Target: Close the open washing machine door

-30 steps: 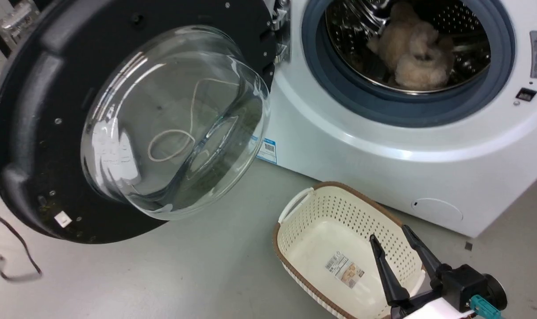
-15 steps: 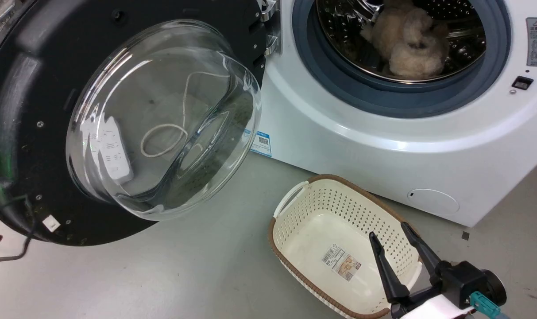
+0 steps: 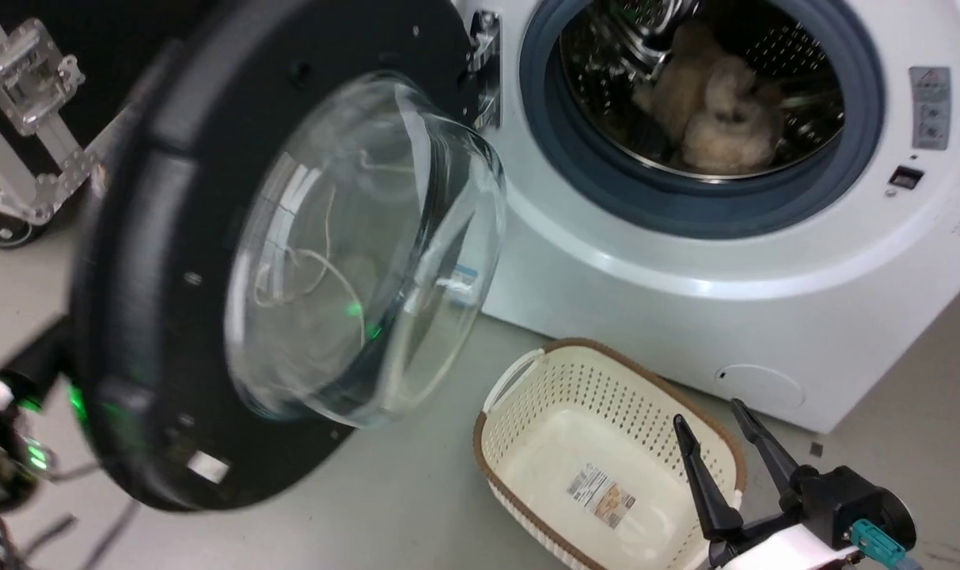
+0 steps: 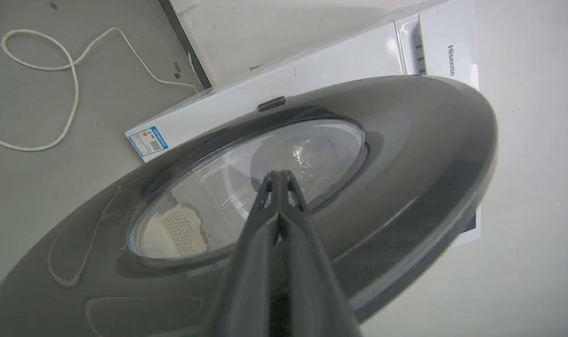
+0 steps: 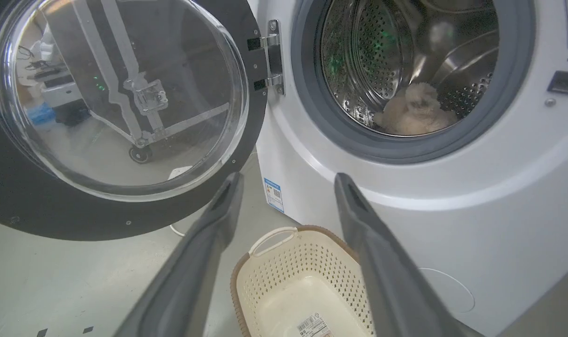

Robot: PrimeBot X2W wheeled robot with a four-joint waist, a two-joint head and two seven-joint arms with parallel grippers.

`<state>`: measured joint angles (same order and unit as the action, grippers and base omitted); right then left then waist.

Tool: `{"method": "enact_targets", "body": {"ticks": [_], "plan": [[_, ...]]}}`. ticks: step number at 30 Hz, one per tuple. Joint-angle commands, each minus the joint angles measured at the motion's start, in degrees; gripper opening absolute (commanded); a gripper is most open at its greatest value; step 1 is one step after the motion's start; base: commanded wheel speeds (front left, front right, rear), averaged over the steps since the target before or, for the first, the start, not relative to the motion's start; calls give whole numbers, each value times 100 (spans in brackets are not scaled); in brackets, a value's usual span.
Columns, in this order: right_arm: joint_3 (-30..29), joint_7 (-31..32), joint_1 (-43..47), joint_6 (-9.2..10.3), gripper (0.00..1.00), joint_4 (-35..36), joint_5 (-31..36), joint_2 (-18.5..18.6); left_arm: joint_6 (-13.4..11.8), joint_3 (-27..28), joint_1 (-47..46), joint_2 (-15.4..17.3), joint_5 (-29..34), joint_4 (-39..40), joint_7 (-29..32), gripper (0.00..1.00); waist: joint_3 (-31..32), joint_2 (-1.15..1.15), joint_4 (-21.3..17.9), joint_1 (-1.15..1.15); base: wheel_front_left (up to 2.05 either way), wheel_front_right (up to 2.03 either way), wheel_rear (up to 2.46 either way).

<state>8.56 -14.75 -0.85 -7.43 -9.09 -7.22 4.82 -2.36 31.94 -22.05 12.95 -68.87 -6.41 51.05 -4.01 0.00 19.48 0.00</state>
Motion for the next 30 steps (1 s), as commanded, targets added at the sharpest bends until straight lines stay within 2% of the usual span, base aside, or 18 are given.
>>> {"method": "enact_targets", "body": {"ticks": [1, 3, 4, 7, 8, 9, 15, 24, 30], "plan": [[-67, -25, -40, -6, 100, -33, -19, -54, -14, -61, 291, -225, -212, 255, 236, 0, 142, 0, -65, 0, 0, 0, 0], [-106, -25, -37, -6, 100, -43, -14, -68, -42, -85, 408, -321, -293, 389, 339, 0, 180, 0, -85, 0, 0, 0, 0], [-188, -25, -26, -6, 100, -71, 7, -90, -96, -170, 661, -528, -420, 657, 521, 0, 254, 0, -131, 0, 0, 0, 0], [-337, -25, 7, -6, 100, -102, 29, -117, -167, -342, 1010, -780, -598, 991, 699, 0, 353, 0, -218, 0, 0, 0, 0], [-337, -25, 7, -6, 100, -102, 29, -117, -167, -342, 1010, -780, -598, 991, 699, 0, 353, 0, -218, 0, 0, 0, 0], [-440, -25, 35, -6, 100, -112, 41, -132, -235, -537, 1229, -905, -723, 1206, 734, 0, 406, 0, -292, 0, 0, 0, 0], [-574, -25, 65, -6, 100, -106, 94, -151, -320, -1131, 1774, -999, -1062, 1501, 576, 0, 444, 0, -575, 0, 0, 0, 0], [-694, -25, -43, -6, 100, -55, 152, -48, -185, -2790, 2327, -1006, -2100, 1356, -576, 0, 225, 0, -1328, 0, 0, 0, 0], [-627, -25, -164, -6, 100, -55, 137, 63, 171, -3740, 2093, -1006, -2428, 887, -1421, 0, -79, 0, -2017, 0, 0, 0, 0]]}}
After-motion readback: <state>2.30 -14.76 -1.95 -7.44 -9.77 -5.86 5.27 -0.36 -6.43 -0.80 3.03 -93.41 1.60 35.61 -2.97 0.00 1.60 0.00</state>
